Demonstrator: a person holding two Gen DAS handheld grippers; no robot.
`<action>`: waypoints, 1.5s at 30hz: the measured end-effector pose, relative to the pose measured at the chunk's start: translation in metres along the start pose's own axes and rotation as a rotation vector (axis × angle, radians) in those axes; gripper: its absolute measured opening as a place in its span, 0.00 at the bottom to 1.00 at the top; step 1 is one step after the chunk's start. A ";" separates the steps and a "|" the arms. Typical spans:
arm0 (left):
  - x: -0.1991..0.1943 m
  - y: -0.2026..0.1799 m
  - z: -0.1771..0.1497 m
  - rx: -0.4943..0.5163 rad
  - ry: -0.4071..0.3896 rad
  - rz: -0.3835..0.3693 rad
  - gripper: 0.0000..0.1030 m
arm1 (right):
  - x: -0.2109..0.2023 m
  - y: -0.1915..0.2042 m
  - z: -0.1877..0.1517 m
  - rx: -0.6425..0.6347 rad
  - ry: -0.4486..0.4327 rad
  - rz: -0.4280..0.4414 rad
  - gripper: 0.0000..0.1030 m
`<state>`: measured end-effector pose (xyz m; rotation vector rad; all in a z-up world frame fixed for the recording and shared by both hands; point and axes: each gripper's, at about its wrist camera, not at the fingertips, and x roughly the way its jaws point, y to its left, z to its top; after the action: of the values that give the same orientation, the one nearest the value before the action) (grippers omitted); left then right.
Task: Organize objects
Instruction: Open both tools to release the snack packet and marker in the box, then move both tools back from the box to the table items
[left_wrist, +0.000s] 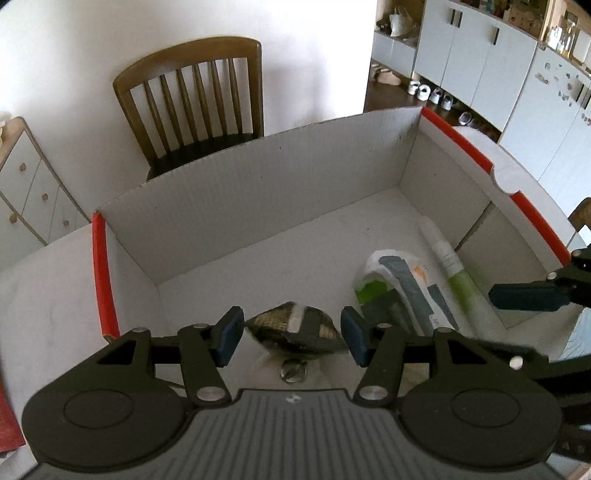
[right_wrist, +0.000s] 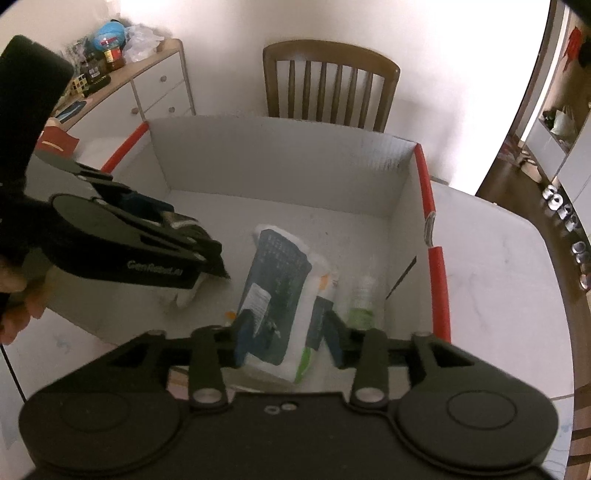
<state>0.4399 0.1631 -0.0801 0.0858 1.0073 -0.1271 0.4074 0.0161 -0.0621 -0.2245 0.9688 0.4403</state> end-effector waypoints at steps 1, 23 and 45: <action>-0.002 0.000 0.000 -0.003 -0.006 -0.002 0.57 | -0.002 0.001 0.000 -0.007 -0.003 -0.003 0.46; -0.088 -0.029 -0.027 0.006 -0.149 0.008 0.63 | -0.076 0.009 -0.023 -0.034 -0.103 -0.025 0.62; -0.191 -0.084 -0.088 0.021 -0.276 -0.039 0.72 | -0.162 0.004 -0.086 -0.046 -0.198 0.020 0.81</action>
<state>0.2532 0.1045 0.0332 0.0662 0.7323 -0.1802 0.2626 -0.0546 0.0261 -0.2093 0.7680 0.4939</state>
